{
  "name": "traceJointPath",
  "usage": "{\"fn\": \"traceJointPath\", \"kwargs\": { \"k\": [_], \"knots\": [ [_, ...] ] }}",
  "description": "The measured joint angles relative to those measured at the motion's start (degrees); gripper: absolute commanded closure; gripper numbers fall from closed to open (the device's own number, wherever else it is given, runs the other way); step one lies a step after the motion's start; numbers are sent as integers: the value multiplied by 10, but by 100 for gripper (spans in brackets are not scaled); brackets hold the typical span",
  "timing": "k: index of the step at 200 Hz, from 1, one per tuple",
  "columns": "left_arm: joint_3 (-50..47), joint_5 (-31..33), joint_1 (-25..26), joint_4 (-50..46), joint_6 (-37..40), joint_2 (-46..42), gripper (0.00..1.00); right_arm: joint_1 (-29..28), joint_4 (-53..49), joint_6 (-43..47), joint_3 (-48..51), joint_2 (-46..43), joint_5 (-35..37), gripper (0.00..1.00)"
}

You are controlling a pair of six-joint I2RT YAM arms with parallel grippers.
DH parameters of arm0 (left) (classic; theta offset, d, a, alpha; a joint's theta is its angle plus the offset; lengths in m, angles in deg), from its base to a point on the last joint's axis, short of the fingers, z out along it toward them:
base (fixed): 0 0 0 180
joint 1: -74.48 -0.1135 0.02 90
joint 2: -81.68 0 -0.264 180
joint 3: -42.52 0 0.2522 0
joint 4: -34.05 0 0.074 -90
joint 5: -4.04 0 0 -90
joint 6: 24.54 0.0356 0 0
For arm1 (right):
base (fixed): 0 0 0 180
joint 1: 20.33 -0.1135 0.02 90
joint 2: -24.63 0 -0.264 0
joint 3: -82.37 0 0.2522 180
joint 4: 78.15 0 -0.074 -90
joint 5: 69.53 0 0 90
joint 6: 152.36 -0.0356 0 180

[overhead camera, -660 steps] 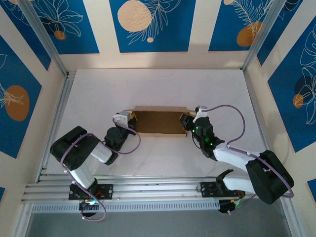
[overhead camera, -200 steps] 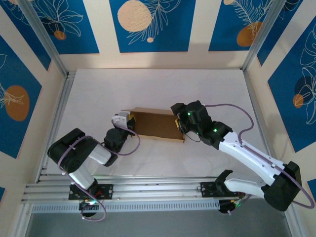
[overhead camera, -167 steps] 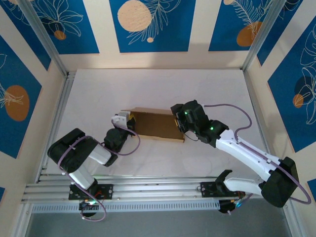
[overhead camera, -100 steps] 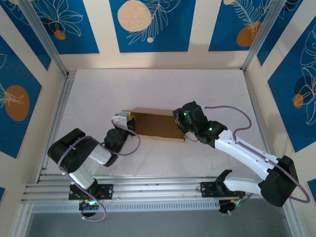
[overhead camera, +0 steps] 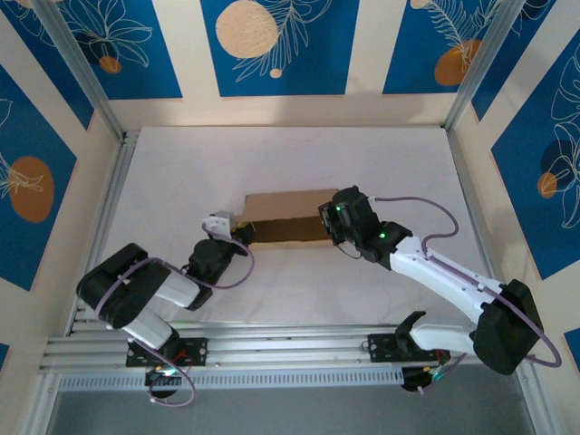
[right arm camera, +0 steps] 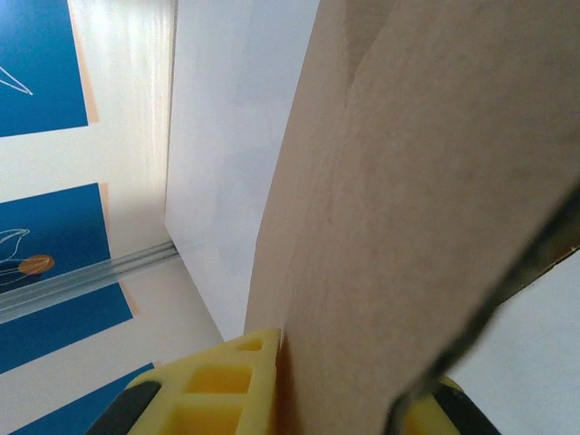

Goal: Fold the paper box

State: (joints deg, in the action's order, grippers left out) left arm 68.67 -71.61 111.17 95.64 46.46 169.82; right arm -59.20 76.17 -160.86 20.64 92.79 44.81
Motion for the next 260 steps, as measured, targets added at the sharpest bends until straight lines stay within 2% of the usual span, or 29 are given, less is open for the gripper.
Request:
{"fn": "traceJointPath", "kwargs": {
  "k": [33, 101, 118, 135, 168, 218, 260],
  "knots": [
    [0, -10, 3, -75, -21, -86, 50, 8, 4, 0, 0, 3, -4, 84],
    [-8, -36, 8, -331, -77, -326, 46, 20, 6, 0, 13, 3, -8, 84],
    [-8, -38, 9, -357, -82, -346, 46, 20, 7, 0, 15, 3, -8, 84],
    [-1, -39, 10, -500, -104, -437, 47, 23, 11, 0, 23, 3, -13, 84],
    [20, -37, 10, -658, -149, -568, 49, 28, 12, 0, 37, 3, -21, 84],
    [76, -24, 10, -841, -171, -608, 49, 27, 12, 7, 68, -7, -23, 83],
    [152, -9, 10, -918, -162, -578, 49, 27, 4, 14, 94, -15, -23, 80]
  ]
}}
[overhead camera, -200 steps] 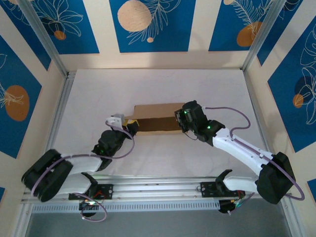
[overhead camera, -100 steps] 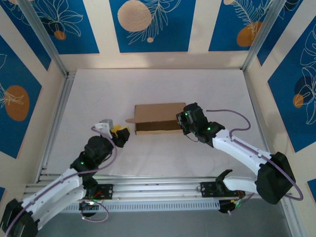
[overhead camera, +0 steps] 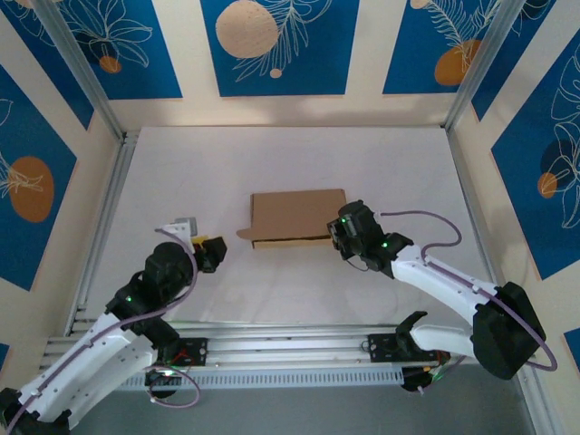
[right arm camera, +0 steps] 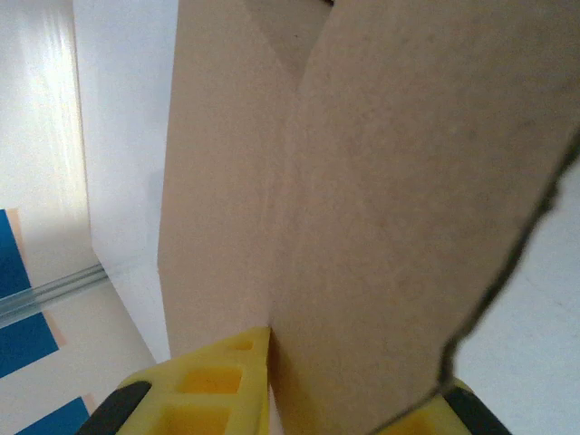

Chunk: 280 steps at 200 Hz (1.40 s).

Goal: Fold the paper box

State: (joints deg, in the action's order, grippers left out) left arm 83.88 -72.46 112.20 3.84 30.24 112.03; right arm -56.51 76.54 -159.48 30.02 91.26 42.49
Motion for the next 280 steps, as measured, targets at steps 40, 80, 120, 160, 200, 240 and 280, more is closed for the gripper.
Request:
{"fn": "traceJointPath", "kwargs": {
  "k": [40, 80, 120, 160, 200, 240, 280],
  "knots": [
    [43, 6, 0, -31, 8, 52, 50, -3, -3, 7, 19, -1, 0, 76],
    [74, -6, 0, -43, 8, 101, 48, -3, -10, 14, 47, 6, 0, 72],
    [86, -40, 0, -38, 8, 149, 47, -3, -7, 24, 58, 25, -5, 62],
    [95, -65, 0, -28, 8, 198, 42, 2, -45, 69, 49, 26, -21, 41],
    [132, -107, -10, -1, 6, 270, 41, 6, -164, 162, -15, -13, -21, 23],
    [165, -143, -14, 49, -3, 360, 44, 32, -252, 287, -47, -50, -5, 34],
    [180, -177, -15, 105, -24, 457, 54, 42, -226, 460, -47, -88, -40, 63]
  ]
}}
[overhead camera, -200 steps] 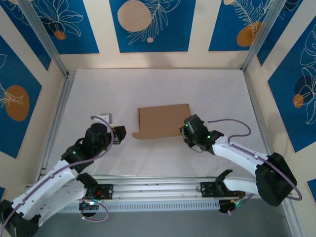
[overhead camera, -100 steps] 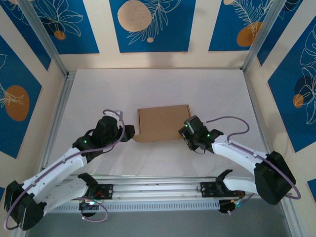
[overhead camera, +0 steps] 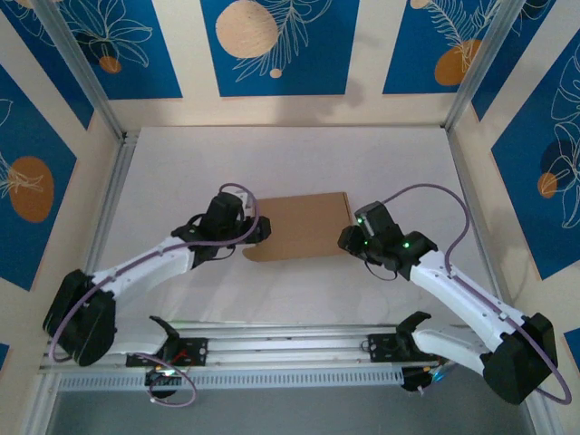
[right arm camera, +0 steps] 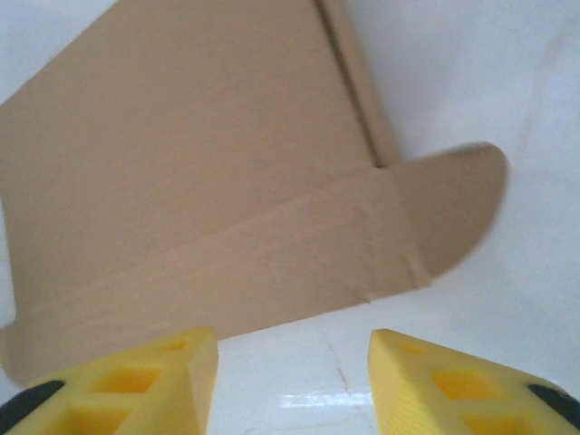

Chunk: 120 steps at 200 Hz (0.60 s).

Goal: Fold the paper box

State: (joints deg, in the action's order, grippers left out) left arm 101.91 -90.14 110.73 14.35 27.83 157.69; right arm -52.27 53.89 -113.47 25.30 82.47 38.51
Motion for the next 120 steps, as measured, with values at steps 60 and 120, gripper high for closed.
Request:
{"fn": "traceJointPath", "kwargs": {
  "k": [60, 120],
  "knots": [
    [2, -20, 0, 52, -24, 90, 58, 81, 130, 154, -37, 137, -128, 100],
    [-11, -24, -3, 94, -37, 117, 60, 104, 131, 168, -108, 298, -144, 100]
  ]
}}
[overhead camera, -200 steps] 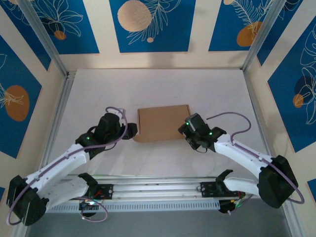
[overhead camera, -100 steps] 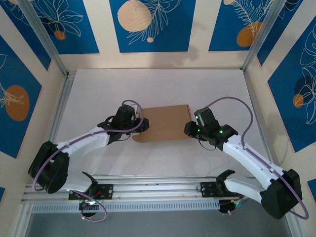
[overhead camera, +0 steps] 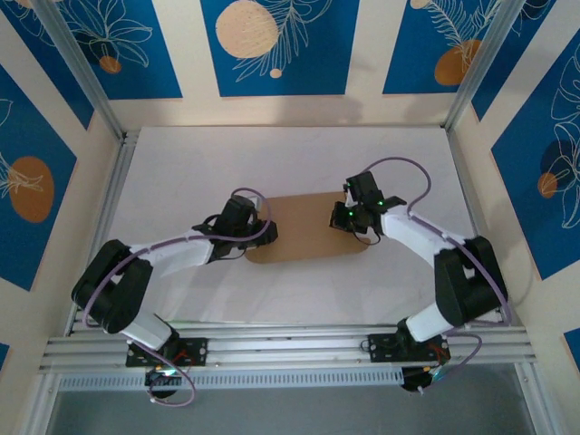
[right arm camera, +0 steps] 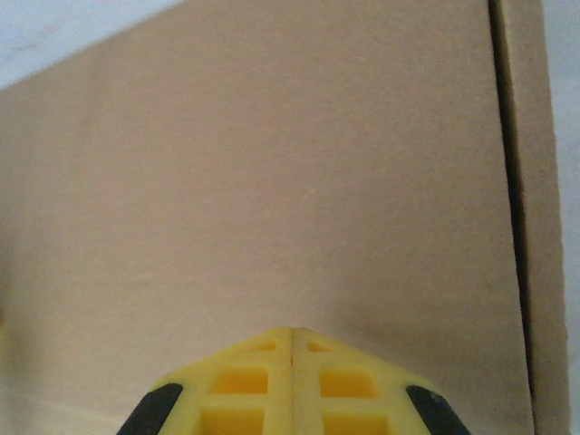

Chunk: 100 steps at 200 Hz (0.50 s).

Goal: Fold the paper box

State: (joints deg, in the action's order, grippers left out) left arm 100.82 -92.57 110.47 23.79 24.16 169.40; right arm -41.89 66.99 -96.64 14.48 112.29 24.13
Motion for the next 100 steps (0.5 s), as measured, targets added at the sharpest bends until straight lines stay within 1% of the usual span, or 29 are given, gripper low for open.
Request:
{"fn": "traceJointPath", "kwargs": {
  "k": [18, 43, 65, 90, 100],
  "knots": [
    [-5, -3, -2, 9, -2, 0, 60, 2, -5, -8, -6, 37, 3, 100],
    [-11, -10, -7, 19, -4, 0, 61, 3, 6, -28, 1, 32, 9, 100],
    [-14, -19, -13, 21, -4, -4, 61, 6, 10, -39, 2, 33, 0, 100],
    [-14, -22, -15, 5, -5, -14, 54, 9, 7, -39, 1, 31, -23, 100],
    [-14, -24, -19, -6, -6, -23, 52, 9, 0, -39, 3, 20, -28, 97]
  ]
}}
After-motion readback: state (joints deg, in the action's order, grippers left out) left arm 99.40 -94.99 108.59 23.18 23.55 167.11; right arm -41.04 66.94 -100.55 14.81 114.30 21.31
